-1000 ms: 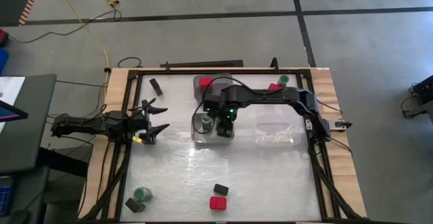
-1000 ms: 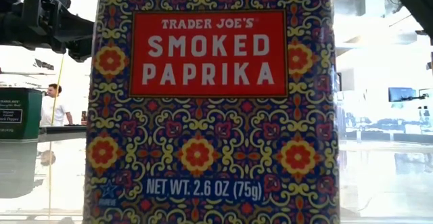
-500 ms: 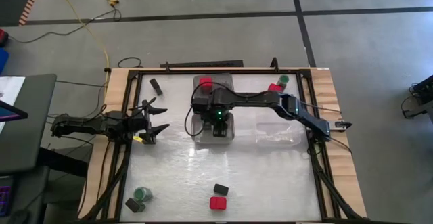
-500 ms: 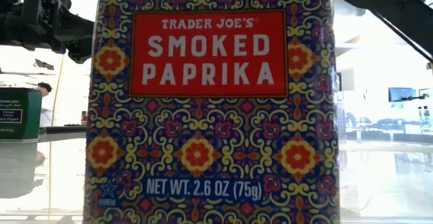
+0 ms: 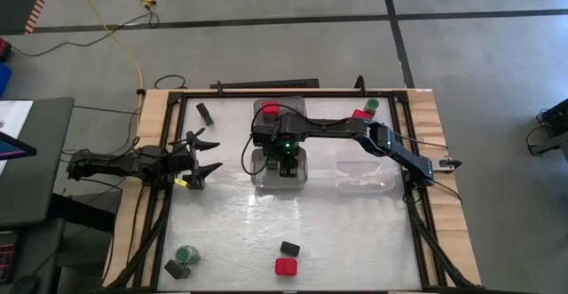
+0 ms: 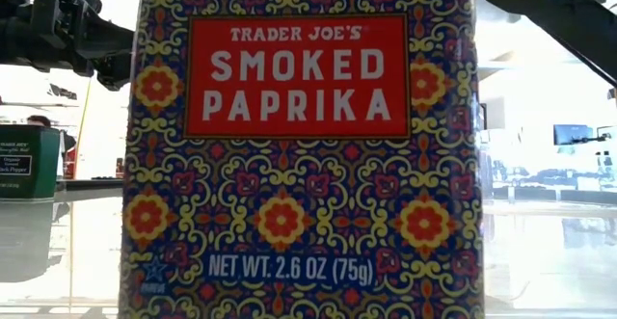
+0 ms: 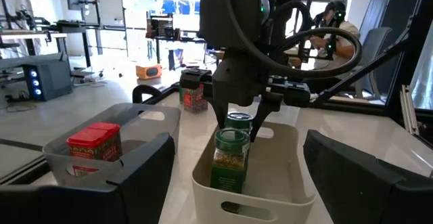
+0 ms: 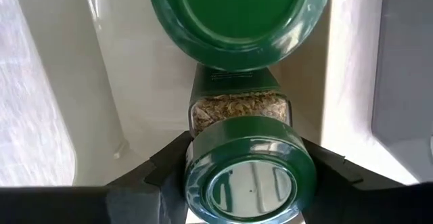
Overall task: Sort spices by type
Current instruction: Put the green spice bottle into the gray bin, then put the black spice can into the transparent bin
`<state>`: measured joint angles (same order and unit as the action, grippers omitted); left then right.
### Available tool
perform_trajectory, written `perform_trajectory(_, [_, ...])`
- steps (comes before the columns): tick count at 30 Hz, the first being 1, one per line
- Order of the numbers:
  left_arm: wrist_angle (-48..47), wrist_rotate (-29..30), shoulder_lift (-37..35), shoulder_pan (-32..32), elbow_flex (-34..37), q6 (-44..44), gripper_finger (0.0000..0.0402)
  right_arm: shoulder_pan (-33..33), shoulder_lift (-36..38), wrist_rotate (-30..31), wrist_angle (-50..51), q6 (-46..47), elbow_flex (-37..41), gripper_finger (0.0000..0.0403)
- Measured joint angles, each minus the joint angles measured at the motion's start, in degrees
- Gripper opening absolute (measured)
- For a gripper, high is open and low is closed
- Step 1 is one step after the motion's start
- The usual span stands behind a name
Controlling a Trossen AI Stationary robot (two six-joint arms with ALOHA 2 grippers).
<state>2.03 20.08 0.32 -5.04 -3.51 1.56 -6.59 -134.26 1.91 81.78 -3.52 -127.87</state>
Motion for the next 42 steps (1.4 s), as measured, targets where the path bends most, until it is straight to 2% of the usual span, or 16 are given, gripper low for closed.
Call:
perform_trajectory(17, [-0.2,0.0,0.0,0.0,0.0,0.0,0.0316,-0.3,0.0,0.0,0.1,0.0,0.0,0.0242])
perform_trajectory(28, [-0.2,0.0,0.0,0.0,0.0,0.0,0.0316,-0.3,0.2,0.0,0.1,0.3,0.0,0.0294])
perform_trajectory(33, [-0.1,0.0,0.0,0.0,0.0,0.0,0.0316,-0.5,3.3,0.0,-0.3,1.4,0.0,0.0304])
perform_trajectory(36, [-0.1,0.0,0.0,0.0,0.0,0.0,0.0316,-0.8,6.8,0.0,-0.8,5.1,0.0,0.0305])
perform_trajectory(42, [-0.5,-1.0,0.0,0.0,-0.3,1.3,0.0316,-0.9,15.3,0.4,-1.0,19.7,0.1,0.0305])
